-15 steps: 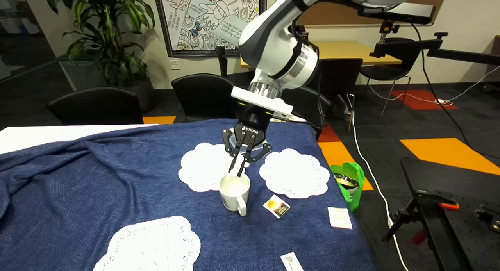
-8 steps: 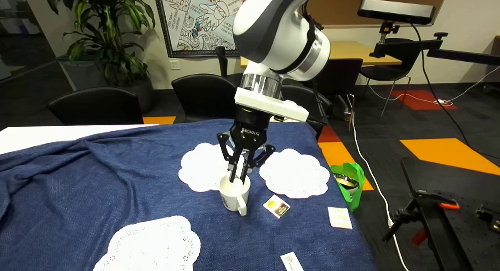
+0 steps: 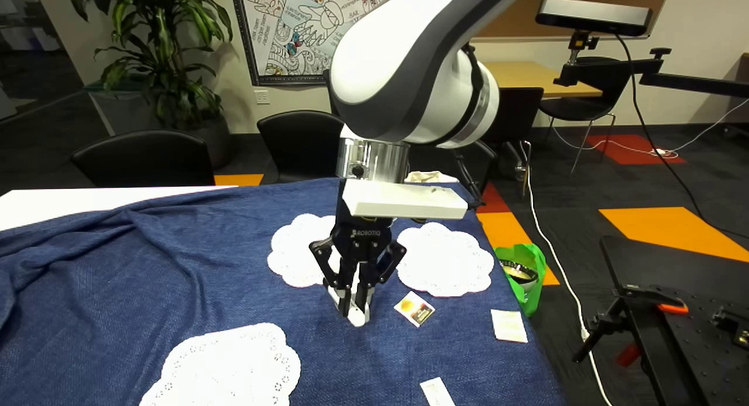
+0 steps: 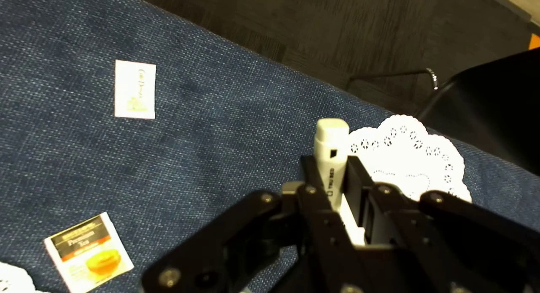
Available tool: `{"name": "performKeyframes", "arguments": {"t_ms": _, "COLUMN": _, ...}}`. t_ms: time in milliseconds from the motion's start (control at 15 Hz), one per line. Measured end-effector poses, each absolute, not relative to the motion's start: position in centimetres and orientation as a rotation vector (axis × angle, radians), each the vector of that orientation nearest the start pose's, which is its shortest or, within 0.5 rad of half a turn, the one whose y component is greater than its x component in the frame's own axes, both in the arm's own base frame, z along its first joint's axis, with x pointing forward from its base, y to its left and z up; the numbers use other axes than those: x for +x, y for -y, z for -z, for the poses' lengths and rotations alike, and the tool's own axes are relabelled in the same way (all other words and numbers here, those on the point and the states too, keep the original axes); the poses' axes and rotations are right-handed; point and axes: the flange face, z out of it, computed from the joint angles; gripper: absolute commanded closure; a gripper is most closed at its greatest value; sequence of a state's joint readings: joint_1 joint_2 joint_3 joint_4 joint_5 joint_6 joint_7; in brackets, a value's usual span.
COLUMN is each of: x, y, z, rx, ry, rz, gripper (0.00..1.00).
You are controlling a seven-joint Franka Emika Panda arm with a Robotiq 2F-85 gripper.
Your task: Remove the black marker from the white mug and put it on the table
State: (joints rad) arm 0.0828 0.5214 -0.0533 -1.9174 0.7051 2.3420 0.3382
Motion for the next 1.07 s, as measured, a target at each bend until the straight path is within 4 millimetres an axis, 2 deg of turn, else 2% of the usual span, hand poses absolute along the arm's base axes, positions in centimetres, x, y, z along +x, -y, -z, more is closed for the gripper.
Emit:
{"name": "performKeyframes", "arguments": {"t_ms": 67, "x": 61.9, "y": -2.8, "z": -21.4, "rx": -2.476, "ry": -1.09, "rz": -0.229, "gripper": 0.95}}
{"name": "performKeyframes", "arguments": {"t_ms": 267, "x": 62.2, "y": -2.1, "z": -21.1, "rx": -2.489, "ry": -1.103, "rz": -0.186, "gripper": 0.95}}
{"name": "performKeyframes", "arguments": {"t_ms": 600, "x": 63.5, "y": -1.3, "z": -20.2, "rx": -2.661, "ry": -1.019, "rz": 0.023, "gripper": 0.95}}
{"name": "performKeyframes", "arguments": {"t_ms": 800, "x": 64.0, "y": -2.4, "z": -19.8, "rx": -2.793, "ry": -0.877, "rz": 0.089, "gripper": 0.95}}
{"name": "performKeyframes", "arguments": {"t_ms": 1067, "x": 64.5, "y": -4.9, "z": -19.8, "rx": -2.954, "ry": -0.637, "rz": 0.133, "gripper": 0.95}}
